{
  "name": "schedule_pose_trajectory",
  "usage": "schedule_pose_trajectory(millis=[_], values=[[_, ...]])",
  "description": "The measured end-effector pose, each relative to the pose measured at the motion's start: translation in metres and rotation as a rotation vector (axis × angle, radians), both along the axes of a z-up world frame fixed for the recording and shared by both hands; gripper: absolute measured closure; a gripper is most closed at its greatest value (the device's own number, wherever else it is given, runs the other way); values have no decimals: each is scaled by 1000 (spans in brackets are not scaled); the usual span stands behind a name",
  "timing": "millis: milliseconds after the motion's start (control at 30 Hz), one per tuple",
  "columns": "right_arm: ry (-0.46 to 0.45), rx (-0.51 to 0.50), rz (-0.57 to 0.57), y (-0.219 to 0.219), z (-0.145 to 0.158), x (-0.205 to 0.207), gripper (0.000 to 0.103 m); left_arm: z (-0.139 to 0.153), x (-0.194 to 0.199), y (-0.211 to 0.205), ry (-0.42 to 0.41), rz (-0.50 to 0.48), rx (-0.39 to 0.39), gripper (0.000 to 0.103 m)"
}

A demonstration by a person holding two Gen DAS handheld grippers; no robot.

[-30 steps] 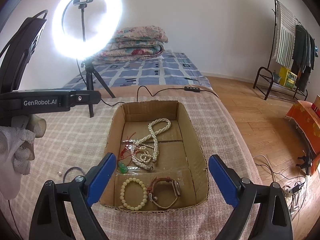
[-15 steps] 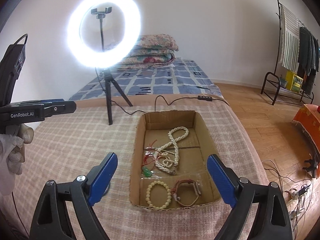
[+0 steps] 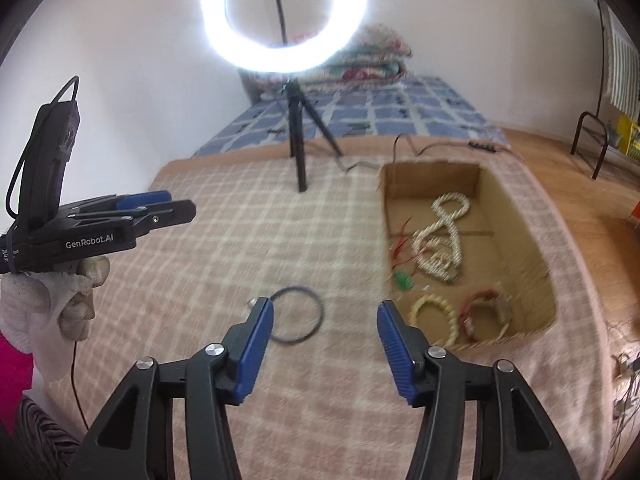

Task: Organize jewelry
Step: 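Move both open tools back to the black bangle and remaining pearl bead, then close left gripper on the white pearl bead while right gripper grasps the black bangle rim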

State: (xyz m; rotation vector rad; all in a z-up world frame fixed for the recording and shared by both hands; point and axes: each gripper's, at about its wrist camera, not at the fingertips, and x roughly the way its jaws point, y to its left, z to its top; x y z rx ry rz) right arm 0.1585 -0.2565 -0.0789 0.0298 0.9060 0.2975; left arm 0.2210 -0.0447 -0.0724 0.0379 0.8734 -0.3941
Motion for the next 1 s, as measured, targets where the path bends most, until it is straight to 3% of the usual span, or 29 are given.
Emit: schedule_pose_trajectory(millis=[133,500,600,700,1000], values=[[91,26,-27,11,-28,3,58,-19,-5,3,37,-46,-1,58],[230,81,-127,11,-82,16,61,-67,-12,-16,121,-206,67,59],[235,66,-136,15,-87,19,62,-77,-9,-21,132,-231,80,59],[240,58,-153,17,-91,23,63,-87,-6,-24,152,-245,97,69],[234,57,-231,14,-101,32,68,-96,0,-36,136,-289,107,69]])
